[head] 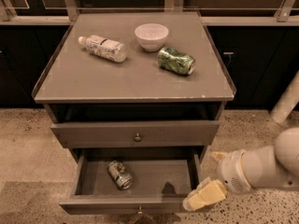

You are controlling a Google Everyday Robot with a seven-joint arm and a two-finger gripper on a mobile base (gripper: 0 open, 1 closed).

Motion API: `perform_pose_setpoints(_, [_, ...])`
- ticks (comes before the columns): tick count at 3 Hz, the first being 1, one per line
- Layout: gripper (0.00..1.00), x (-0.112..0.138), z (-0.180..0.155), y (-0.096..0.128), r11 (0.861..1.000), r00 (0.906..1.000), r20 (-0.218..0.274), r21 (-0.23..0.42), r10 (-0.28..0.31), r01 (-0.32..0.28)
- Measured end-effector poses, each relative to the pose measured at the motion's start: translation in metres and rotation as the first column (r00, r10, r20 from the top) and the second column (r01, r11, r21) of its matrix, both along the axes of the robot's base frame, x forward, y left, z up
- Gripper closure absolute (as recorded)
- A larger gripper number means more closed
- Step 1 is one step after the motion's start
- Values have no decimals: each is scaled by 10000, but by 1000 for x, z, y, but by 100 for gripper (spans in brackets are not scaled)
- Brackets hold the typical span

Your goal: Pick 7up can from middle drawer and place on counter

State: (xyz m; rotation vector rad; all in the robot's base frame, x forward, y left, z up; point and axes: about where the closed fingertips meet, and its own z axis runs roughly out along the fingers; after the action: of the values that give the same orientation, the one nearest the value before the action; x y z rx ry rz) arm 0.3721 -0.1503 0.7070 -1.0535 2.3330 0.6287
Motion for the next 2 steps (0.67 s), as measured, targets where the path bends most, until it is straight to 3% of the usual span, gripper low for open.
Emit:
perform_pose_setpoints(1, [0, 13, -20, -4, 9989, 9989, 134, 119, -450, 449])
perform_pose_setpoints(2, [0, 13, -18, -4, 9989, 9988, 167, 90, -453, 452])
